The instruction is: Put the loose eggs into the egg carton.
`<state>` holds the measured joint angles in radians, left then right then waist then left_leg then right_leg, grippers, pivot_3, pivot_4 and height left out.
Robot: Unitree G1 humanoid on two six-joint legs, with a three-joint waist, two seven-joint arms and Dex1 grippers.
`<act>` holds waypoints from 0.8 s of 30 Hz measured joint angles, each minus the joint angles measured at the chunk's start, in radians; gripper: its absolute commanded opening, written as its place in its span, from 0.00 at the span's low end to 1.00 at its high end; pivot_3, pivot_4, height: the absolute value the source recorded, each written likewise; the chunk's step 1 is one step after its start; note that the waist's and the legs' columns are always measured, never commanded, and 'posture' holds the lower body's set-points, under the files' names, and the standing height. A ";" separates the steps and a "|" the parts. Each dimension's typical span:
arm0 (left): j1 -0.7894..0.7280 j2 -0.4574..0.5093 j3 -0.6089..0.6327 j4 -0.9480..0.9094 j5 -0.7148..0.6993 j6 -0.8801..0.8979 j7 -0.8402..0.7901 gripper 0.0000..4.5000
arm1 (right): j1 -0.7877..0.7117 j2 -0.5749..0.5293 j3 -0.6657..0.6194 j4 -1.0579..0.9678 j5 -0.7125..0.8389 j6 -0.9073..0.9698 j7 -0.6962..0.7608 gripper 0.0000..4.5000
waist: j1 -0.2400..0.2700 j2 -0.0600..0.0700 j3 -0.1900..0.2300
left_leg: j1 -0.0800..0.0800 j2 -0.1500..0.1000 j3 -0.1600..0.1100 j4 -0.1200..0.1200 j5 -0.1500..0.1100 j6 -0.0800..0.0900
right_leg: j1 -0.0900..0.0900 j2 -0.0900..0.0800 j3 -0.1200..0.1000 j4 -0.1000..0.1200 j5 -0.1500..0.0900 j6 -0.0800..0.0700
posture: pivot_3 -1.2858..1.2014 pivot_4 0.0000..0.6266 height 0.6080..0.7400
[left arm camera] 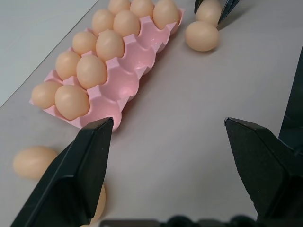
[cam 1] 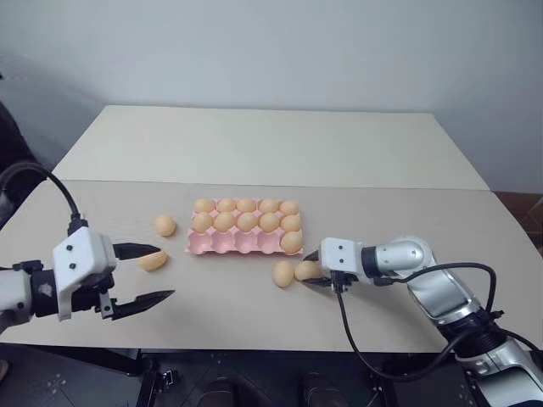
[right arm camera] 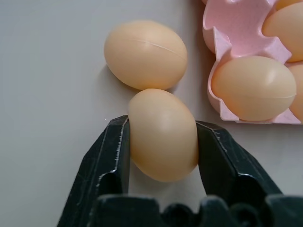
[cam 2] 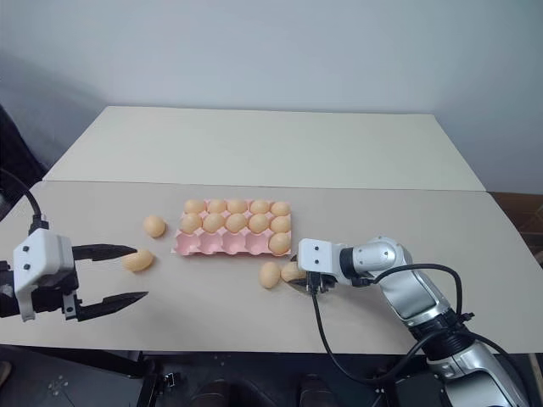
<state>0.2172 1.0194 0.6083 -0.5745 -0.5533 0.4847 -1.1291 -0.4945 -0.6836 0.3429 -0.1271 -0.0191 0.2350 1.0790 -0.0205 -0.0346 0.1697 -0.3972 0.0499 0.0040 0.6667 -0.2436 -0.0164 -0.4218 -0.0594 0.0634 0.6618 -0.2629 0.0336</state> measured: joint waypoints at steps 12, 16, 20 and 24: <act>-0.024 0.006 -0.001 0.010 0.001 0.000 -0.004 0.90 | -0.044 -0.076 -0.081 -0.039 0.024 -0.012 0.007 0.43 | -0.008 0.000 0.000 | 0.000 0.000 0.000 0.000 0.000 0.000 | 0.000 0.000 0.000 0.000 0.000 0.000 | 0.52 0.24 1.00; -0.040 0.012 -0.008 0.020 0.007 -0.002 -0.003 0.90 | -0.134 -0.031 -0.081 -0.049 0.016 -0.011 -0.018 0.43 | -0.020 0.000 0.000 | 0.000 0.000 0.000 0.000 0.000 0.000 | 0.000 0.000 0.000 0.000 0.000 0.000 | 0.52 0.24 1.00; -0.050 0.016 -0.029 0.023 0.029 -0.005 0.001 0.90 | -0.205 0.044 -0.032 -0.005 -0.023 -0.053 -0.038 0.43 | -0.024 0.000 0.000 | 0.000 0.000 0.000 0.000 0.000 0.000 | 0.000 0.000 0.000 0.000 0.000 0.000 | 0.52 0.24 1.00; -0.048 0.015 -0.037 0.023 0.043 -0.006 0.003 0.90 | -0.254 0.112 0.042 0.104 -0.097 -0.123 -0.059 0.43 | -0.024 0.000 0.000 | 0.000 0.000 0.000 0.000 0.000 0.000 | -0.001 0.000 0.000 0.001 0.000 0.000 | 0.52 0.24 1.00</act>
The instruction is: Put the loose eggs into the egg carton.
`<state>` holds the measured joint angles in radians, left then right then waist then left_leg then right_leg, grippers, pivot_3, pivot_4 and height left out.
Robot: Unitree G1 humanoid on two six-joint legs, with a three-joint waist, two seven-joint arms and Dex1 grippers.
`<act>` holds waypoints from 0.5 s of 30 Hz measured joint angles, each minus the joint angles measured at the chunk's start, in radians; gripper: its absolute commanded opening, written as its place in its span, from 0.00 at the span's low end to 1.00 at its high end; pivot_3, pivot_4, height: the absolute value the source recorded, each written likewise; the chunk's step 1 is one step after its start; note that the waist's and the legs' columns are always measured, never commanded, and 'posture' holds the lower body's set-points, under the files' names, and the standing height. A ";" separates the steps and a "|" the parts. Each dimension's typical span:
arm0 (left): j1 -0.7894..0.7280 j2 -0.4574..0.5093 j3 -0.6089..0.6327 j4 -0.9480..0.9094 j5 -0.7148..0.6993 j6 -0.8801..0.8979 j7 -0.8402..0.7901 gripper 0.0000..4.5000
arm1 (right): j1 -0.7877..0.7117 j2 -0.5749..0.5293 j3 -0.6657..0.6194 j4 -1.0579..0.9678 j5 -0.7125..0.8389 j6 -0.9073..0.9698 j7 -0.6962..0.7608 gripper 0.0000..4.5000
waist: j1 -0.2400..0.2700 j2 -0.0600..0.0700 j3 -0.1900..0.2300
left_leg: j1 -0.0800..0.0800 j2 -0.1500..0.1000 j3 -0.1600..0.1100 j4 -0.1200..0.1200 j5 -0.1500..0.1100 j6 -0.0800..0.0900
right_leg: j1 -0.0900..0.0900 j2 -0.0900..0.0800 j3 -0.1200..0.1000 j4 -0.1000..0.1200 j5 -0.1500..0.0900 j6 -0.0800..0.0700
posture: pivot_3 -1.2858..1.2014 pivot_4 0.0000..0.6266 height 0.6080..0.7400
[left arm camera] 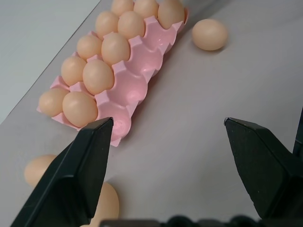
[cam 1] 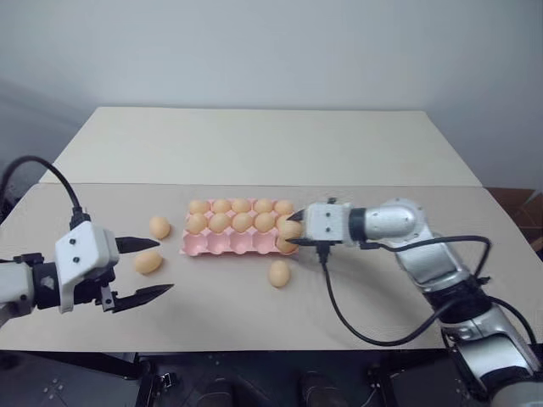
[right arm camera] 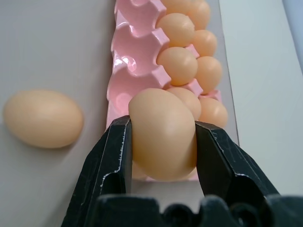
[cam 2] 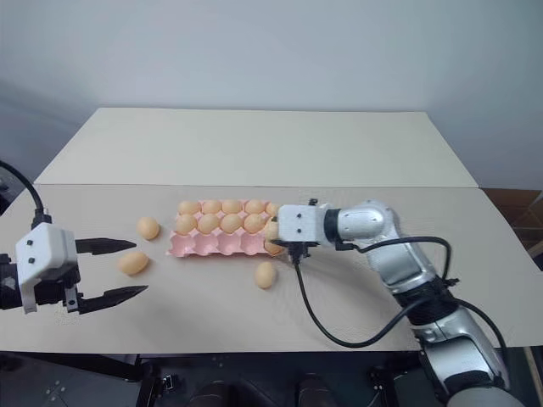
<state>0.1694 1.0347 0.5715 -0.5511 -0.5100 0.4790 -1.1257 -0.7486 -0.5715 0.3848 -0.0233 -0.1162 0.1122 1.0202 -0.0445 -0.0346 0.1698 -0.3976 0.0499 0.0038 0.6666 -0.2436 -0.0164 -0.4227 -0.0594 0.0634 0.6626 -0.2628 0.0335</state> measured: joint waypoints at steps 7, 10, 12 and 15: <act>0.055 -0.023 0.005 -0.024 0.016 0.004 0.022 0.90 | -0.078 0.089 0.054 0.145 -0.060 -0.135 -0.008 0.43 | -0.001 0.000 0.000 | -0.001 0.000 0.000 0.000 0.000 0.000 | -0.001 0.000 0.000 0.000 0.000 0.000 | 0.52 0.24 1.00; 0.064 -0.027 0.006 -0.032 0.017 0.004 0.033 0.90 | -0.106 0.120 0.076 0.203 -0.072 -0.193 -0.006 0.48 | -0.001 0.000 0.000 | 0.000 0.000 0.000 0.000 0.000 0.000 | -0.001 0.000 0.000 0.001 0.000 0.000 | 0.52 0.24 1.00; 0.063 -0.027 0.006 -0.033 0.018 0.004 0.038 0.90 | -0.122 0.130 0.084 0.238 -0.082 -0.227 0.001 0.60 | -0.001 0.000 0.000 | -0.001 0.000 0.000 0.000 0.000 0.000 | -0.001 0.000 0.000 0.000 0.000 0.000 | 0.52 0.24 1.00; 0.061 -0.027 0.006 -0.032 0.018 0.004 0.042 0.90 | -0.140 0.132 0.096 0.276 -0.098 -0.269 0.008 0.82 | -0.001 0.000 0.000 | -0.001 0.000 0.000 0.000 0.000 0.000 | -0.001 0.000 0.000 0.000 0.000 0.000 | 0.52 0.24 1.00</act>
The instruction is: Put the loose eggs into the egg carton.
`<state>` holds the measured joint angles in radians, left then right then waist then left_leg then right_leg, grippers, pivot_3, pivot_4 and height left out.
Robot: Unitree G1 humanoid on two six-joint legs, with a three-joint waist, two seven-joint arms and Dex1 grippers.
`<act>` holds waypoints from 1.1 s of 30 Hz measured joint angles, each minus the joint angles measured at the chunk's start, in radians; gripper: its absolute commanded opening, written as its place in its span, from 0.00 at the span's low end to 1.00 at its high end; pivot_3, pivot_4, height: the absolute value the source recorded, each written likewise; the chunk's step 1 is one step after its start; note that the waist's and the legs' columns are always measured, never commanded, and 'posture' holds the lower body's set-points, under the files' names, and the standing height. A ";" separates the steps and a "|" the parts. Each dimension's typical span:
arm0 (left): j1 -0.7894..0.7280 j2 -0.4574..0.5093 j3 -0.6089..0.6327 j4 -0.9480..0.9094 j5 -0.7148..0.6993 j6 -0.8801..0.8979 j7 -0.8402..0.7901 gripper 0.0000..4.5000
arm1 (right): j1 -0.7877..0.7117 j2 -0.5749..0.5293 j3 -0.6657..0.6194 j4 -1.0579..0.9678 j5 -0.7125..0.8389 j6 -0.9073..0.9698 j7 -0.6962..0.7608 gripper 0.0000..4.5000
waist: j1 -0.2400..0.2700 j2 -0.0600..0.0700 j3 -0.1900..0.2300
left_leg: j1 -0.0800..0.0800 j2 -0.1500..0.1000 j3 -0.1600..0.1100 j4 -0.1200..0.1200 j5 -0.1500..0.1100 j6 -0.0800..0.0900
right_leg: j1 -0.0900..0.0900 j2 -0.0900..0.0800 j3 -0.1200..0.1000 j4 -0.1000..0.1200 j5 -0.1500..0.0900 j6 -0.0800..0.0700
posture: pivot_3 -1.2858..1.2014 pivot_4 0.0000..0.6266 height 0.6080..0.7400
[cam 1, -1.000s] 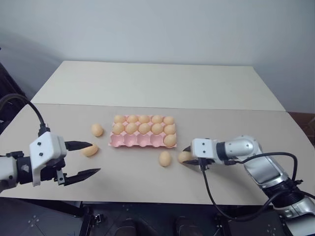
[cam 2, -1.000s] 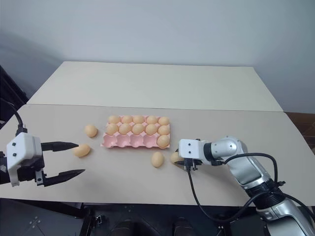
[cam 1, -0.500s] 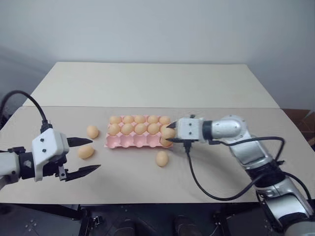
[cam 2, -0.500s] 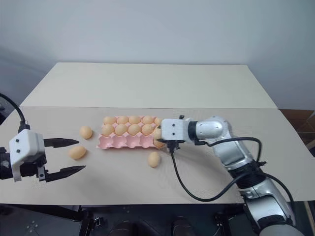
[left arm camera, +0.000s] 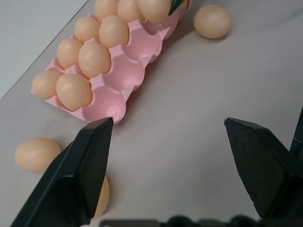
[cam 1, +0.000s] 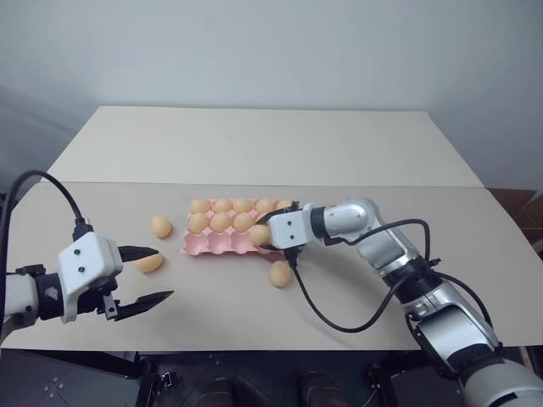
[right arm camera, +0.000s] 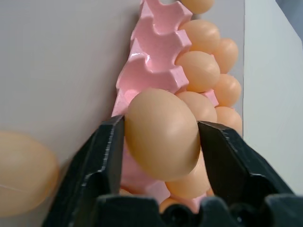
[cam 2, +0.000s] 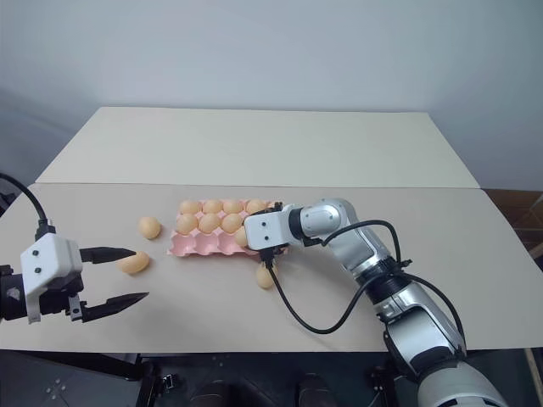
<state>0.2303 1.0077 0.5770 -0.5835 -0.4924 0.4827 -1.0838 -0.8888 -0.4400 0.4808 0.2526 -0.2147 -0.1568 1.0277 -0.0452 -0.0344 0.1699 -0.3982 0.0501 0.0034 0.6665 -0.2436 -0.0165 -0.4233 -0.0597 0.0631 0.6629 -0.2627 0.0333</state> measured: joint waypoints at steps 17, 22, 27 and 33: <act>-0.080 -0.003 -0.032 0.029 -0.018 -0.025 -0.001 0.90 | 0.148 -0.125 -0.147 -0.387 0.146 0.265 0.076 0.99 | 0.014 0.000 0.000 | -0.001 0.000 -0.001 0.000 0.000 0.000 | 0.000 -0.001 -0.002 -0.001 0.000 0.000 | 0.52 0.24 1.00; -0.078 -0.006 -0.034 0.030 -0.024 -0.025 -0.008 0.90 | 0.319 -0.295 -0.240 -0.563 0.268 0.418 0.156 0.99 | 0.021 0.000 0.000 | 0.000 0.000 -0.001 0.000 0.000 0.000 | 0.001 0.000 -0.002 -0.001 0.000 0.000 | 0.52 0.24 1.00; -0.076 -0.007 -0.033 0.029 -0.035 -0.025 -0.026 0.90 | 0.476 -0.402 -0.353 -0.669 0.388 0.493 0.187 0.99 | 0.015 0.000 0.000 | 0.000 0.000 0.000 0.000 0.000 0.000 | 0.001 0.000 -0.001 -0.001 0.000 0.000 | 0.52 0.24 1.00; -0.060 -0.013 -0.018 0.029 -0.061 -0.025 -0.049 0.90 | 0.567 -0.462 -0.397 -0.710 0.413 0.519 0.170 0.99 | 0.007 0.000 0.000 | 0.001 0.000 0.000 0.000 0.000 0.000 | 0.002 0.000 0.000 -0.001 0.000 0.000 | 0.52 0.24 1.00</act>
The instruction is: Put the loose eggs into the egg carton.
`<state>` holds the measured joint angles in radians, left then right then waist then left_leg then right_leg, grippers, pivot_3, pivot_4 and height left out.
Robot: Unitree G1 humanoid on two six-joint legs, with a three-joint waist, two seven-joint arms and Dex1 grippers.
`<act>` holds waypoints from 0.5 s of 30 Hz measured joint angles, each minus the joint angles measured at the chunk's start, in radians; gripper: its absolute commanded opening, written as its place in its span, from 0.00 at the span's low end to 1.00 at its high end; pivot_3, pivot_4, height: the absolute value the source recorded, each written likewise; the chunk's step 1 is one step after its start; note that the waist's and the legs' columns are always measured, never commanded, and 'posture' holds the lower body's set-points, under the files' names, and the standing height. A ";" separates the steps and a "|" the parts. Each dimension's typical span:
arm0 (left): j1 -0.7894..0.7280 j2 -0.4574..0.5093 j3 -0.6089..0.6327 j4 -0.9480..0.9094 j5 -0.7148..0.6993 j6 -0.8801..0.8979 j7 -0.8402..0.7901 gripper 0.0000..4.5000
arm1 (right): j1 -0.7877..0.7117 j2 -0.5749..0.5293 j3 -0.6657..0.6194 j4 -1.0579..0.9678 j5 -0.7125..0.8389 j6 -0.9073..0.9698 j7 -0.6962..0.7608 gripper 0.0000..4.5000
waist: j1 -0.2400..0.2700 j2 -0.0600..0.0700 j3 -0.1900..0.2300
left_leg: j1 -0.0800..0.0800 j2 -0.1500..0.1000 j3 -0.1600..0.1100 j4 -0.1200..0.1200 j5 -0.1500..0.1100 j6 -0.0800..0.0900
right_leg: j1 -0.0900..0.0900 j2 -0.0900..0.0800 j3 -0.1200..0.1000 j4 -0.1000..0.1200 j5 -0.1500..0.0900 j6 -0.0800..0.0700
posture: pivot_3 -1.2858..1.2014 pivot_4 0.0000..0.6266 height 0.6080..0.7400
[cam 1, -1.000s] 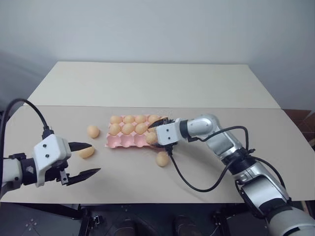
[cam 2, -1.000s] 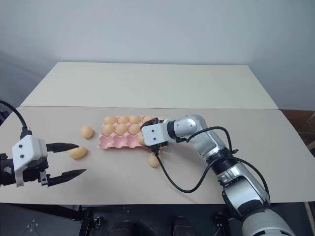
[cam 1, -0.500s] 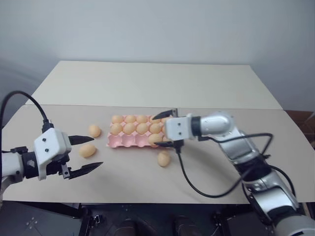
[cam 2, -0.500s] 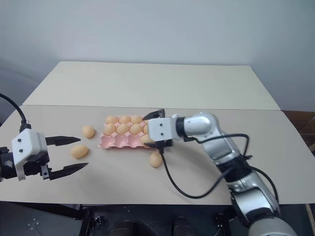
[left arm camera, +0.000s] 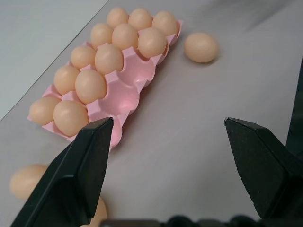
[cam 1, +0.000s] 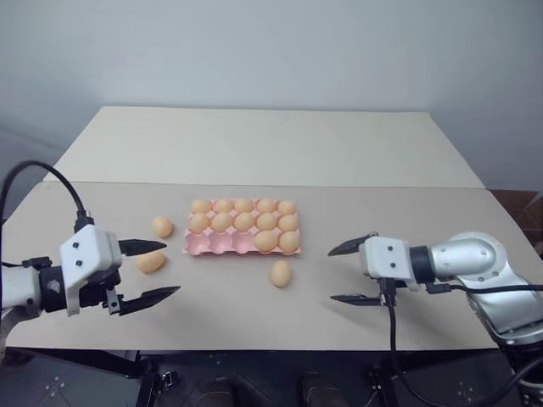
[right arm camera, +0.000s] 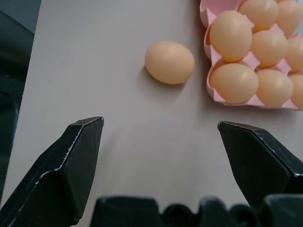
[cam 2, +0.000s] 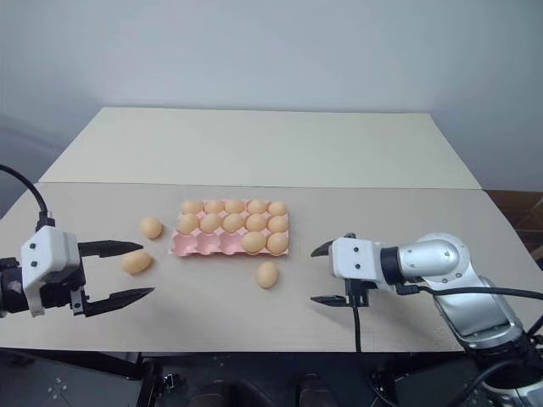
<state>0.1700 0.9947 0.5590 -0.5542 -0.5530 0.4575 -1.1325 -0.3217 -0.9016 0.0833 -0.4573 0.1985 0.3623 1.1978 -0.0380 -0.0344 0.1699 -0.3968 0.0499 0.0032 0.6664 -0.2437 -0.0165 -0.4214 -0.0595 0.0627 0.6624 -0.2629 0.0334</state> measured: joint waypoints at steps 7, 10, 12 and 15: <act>0.001 0.000 0.008 0.001 0.000 -0.001 -0.020 0.90 | 0.018 -0.007 -0.015 -0.033 0.020 0.043 -0.045 0.99 | -0.001 0.000 0.000 | -0.001 0.000 0.000 0.000 0.000 0.000 | 0.000 0.000 0.000 -0.001 0.000 0.000 | 0.52 0.24 1.00; 0.001 0.000 0.008 0.003 0.002 -0.001 -0.021 0.90 | -0.004 0.005 0.006 -0.034 0.017 0.073 -0.071 0.99 | -0.003 0.000 0.000 | 0.000 0.000 0.000 0.000 0.000 0.000 | 0.000 0.000 0.000 -0.001 0.000 0.000 | 0.52 0.24 1.00; 0.001 0.000 0.006 0.003 0.002 -0.002 -0.022 0.90 | -0.046 0.040 0.054 -0.033 0.008 0.092 -0.096 0.99 | -0.008 0.000 0.000 | 0.000 0.000 0.000 0.000 0.000 0.000 | 0.000 0.000 0.000 0.000 0.000 0.000 | 0.52 0.24 1.00; 0.002 0.000 0.005 0.002 0.004 -0.003 -0.022 0.90 | -0.111 0.100 0.126 -0.012 -0.013 0.132 -0.132 0.99 | -0.007 0.000 0.000 | -0.001 0.000 0.000 0.000 0.000 0.000 | -0.001 0.000 0.000 0.000 0.000 0.000 | 0.52 0.24 1.00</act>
<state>0.1722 0.9952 0.5641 -0.5519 -0.5492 0.4546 -1.1548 -0.4331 -0.8018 0.2092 -0.4697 0.1853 0.4944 1.0663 -0.0445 -0.0345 0.1699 -0.3977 0.0499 0.0031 0.6664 -0.2437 -0.0165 -0.4222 -0.0594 0.0632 0.6619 -0.2629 0.0335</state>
